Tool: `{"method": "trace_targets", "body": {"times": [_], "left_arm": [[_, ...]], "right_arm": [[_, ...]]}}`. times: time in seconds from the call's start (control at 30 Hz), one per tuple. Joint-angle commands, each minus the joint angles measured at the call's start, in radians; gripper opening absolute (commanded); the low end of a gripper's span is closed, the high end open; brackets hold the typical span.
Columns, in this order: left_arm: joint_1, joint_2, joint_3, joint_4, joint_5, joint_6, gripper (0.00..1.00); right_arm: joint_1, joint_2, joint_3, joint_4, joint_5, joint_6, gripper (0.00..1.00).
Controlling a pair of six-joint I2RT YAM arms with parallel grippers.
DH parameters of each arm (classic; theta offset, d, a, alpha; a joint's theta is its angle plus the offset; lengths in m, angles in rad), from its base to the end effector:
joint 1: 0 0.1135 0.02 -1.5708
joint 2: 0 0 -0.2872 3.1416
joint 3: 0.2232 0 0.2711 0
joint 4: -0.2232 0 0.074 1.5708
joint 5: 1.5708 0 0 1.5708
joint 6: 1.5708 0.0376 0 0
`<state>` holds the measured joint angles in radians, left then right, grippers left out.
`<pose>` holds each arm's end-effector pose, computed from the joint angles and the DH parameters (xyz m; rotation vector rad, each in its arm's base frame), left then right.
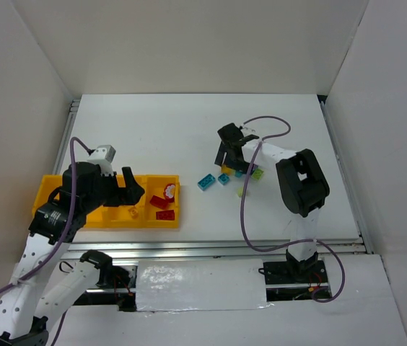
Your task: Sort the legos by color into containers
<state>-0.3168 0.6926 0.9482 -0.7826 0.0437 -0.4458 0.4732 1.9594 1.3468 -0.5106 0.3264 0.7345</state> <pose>0.1287 -0.0439 0.3657 -0.1110 2.1348 -0.5008 0.3856 0.1839 0.1776 0.4341 2.5577 -0.0164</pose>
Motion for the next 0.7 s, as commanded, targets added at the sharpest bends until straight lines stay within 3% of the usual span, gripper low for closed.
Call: {"method": "trace_targets", "body": {"times": [0.0,0.1,0.17,0.23,0.3,0.33,0.4,0.53,0.67], "left_arm": [[-0.004,0.004,0.0,0.045,0.021,0.022,1.0],[-0.004,0.005,0.0,0.042,0.019,0.022,0.99],[-0.004,0.001,0.0,0.043,0.018,0.021,0.99],[-0.004,-0.005,0.0,0.043,0.016,0.021,0.99],[-0.004,-0.011,0.0,0.043,0.01,0.018,1.0],[-0.004,-0.013,0.001,0.04,0.004,0.013,1.0],[-0.004,-0.016,0.011,0.034,-0.017,0.007,1.0],[-0.004,-0.025,0.015,0.066,-0.001,-0.045,1.0],[-0.004,-0.036,-0.014,0.15,0.042,-0.228,1.0]], "right_arm": [[-0.002,-0.005,0.008,0.027,-0.004,-0.004,1.0],[-0.004,-0.002,0.0,0.04,0.002,-0.003,0.96],[-0.004,-0.016,-0.018,0.058,-0.012,-0.014,0.7],[-0.004,-0.045,-0.035,0.098,-0.035,-0.024,0.53],[-0.001,-0.071,-0.041,0.124,-0.053,-0.05,0.5],[0.001,-0.085,-0.041,0.133,-0.078,-0.066,0.42],[0.018,-0.137,-0.044,0.167,-0.093,-0.121,0.35],[0.088,-0.249,-0.054,0.179,-0.082,-0.214,0.3],[0.206,-0.398,-0.141,0.225,-0.131,-0.343,0.25]]}}
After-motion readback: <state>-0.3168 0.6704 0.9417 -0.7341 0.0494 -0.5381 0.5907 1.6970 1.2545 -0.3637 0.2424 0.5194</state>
